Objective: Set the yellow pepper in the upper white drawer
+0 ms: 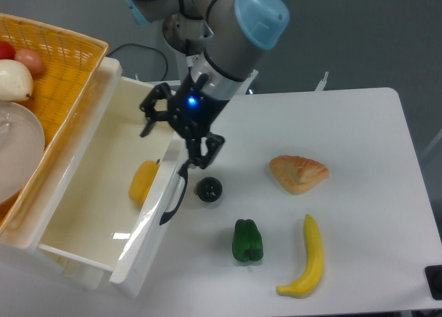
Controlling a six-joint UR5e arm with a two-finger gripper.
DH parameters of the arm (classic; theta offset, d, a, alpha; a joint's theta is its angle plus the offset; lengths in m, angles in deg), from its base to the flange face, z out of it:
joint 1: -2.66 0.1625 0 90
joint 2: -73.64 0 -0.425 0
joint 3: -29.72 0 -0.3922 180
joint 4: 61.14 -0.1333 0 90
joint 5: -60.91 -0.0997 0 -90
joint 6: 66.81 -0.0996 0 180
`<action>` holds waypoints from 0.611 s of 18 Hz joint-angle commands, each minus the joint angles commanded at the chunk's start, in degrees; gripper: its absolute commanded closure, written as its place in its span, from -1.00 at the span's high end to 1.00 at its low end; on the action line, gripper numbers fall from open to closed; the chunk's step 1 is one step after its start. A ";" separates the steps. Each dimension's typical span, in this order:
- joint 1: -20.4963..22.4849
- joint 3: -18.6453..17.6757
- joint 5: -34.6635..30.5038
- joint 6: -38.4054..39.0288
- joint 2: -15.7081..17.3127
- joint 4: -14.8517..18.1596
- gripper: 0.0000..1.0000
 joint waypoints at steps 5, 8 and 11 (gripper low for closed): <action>3.61 0.00 -7.37 -5.62 0.09 -0.09 1.00; 4.84 0.00 -10.89 -11.23 0.00 -0.18 1.00; 5.98 0.00 -12.48 -12.49 -0.09 -0.26 1.00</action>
